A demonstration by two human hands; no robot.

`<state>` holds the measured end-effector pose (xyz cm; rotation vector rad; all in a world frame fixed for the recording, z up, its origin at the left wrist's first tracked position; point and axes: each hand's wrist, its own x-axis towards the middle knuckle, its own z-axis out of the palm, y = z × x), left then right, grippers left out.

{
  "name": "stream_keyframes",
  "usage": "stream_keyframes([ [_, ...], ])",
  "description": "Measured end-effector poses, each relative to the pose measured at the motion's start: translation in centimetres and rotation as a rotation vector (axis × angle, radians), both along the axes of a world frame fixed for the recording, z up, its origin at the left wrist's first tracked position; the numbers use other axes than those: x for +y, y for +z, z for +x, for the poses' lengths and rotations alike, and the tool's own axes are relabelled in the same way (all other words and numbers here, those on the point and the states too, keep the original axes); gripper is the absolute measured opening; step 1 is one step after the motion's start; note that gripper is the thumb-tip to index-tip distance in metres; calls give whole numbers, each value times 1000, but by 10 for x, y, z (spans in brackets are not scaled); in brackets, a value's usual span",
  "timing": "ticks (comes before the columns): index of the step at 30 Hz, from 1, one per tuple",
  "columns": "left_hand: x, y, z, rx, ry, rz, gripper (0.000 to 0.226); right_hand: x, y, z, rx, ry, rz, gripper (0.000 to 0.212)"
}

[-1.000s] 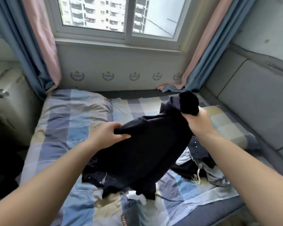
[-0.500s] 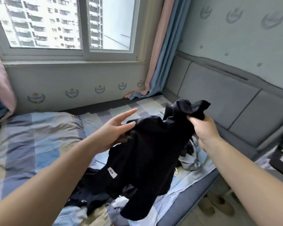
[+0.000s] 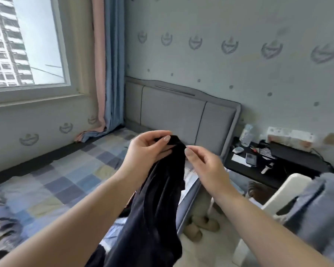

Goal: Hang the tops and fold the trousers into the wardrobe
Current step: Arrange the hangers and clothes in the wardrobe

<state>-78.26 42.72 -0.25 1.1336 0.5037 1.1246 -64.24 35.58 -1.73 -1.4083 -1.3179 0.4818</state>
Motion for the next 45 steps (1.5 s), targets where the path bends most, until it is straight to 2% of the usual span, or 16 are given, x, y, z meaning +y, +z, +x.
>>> stream_keyframes([
  [2,-24,9,42,-14,-6,26,13,-33,6,28,-53,42,-6,17],
  [4,-48,18,80,-38,-22,43,11,-60,6,59,-130,-8,-9,20],
  [7,-86,31,140,-53,-55,86,13,-100,16,114,-66,-120,92,14],
  [10,-127,35,195,4,-156,245,35,-140,32,163,54,-168,172,10],
  [13,-164,33,245,130,-296,469,60,-175,45,209,45,-239,215,3],
  [16,-188,39,292,253,-207,721,52,-204,56,255,-19,-352,237,11],
  [20,-216,48,360,305,-247,852,52,-249,64,320,-90,-518,197,8],
  [24,-241,45,431,363,-250,965,31,-290,77,378,-307,-657,58,29],
  [27,-256,47,486,335,-384,899,17,-319,88,422,-424,-761,-57,39],
  [32,-279,63,585,142,-1020,406,22,-357,113,503,-524,-925,-174,44],
  [36,-290,89,660,5,-1333,128,27,-374,143,560,-539,-1073,-194,44],
  [38,-294,104,697,-22,-1478,104,39,-383,159,587,-591,-1165,-206,46],
  [41,-304,131,746,-38,-1648,113,38,-401,187,625,-691,-1280,-196,42],
  [45,-324,168,792,94,-1676,391,30,-420,225,661,-763,-1344,-223,31],
])
